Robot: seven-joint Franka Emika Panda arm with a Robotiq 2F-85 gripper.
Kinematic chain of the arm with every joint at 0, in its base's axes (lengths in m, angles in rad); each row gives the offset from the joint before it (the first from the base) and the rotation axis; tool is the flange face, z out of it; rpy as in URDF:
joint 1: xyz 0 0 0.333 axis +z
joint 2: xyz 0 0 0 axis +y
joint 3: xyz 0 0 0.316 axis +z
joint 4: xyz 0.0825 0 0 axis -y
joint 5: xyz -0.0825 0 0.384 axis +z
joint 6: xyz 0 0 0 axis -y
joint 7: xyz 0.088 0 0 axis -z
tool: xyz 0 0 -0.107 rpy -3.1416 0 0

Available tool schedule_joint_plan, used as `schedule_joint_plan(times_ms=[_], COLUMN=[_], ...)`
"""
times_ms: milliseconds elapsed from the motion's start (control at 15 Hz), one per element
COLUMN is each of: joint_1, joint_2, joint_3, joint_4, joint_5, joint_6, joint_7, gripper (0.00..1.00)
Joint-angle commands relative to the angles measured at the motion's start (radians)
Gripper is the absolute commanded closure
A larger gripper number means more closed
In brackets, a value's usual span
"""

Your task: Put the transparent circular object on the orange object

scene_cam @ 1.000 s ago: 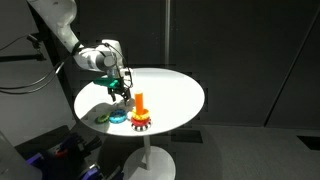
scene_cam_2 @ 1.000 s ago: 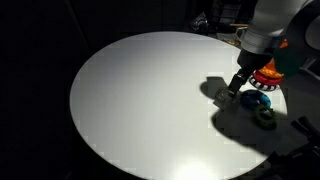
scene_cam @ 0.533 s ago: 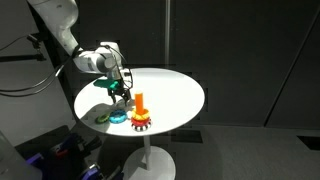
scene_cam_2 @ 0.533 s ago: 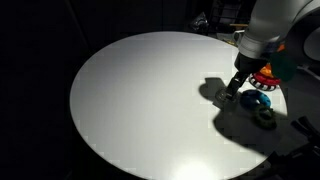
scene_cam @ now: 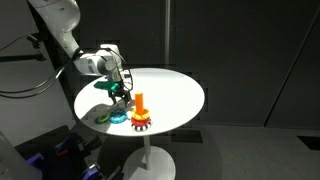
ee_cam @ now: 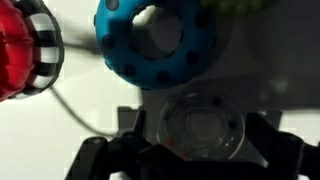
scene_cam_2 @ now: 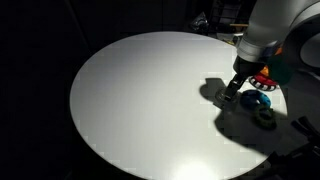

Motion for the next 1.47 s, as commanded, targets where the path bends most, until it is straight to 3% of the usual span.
schedule_joint_plan(times_ms=[0, 67, 133, 600, 867, 1000, 1067, 1133, 1267, 1400], joint_1=[0.015, 0.015, 0.013, 0.007, 0.007, 0.009, 0.009, 0.01, 0.012, 0.013], joint_2=[0.019, 0.022, 0.024, 0.005, -0.003, -0.001, -0.002, 0.0, 0.005, 0.01], joint_3=[-0.016, -0.015, -0.014, -0.007, -0.005, -0.005, -0.006, -0.007, -0.01, -0.012], joint_4=[0.012, 0.013, 0.014, 0.036, 0.044, 0.046, 0.048, 0.049, 0.052, 0.052], joint_5=[-0.023, -0.02, -0.015, 0.0, 0.001, -0.001, -0.004, -0.006, -0.011, -0.014], joint_6=[0.014, 0.012, 0.009, -0.015, -0.024, -0.027, -0.025, -0.025, -0.023, -0.022], joint_7=[0.031, 0.029, 0.026, 0.012, 0.01, 0.01, 0.011, 0.014, 0.017, 0.019], gripper=[0.0, 0.01, 0.25, 0.46, 0.83, 0.96, 0.88, 0.61, 0.6, 0.46])
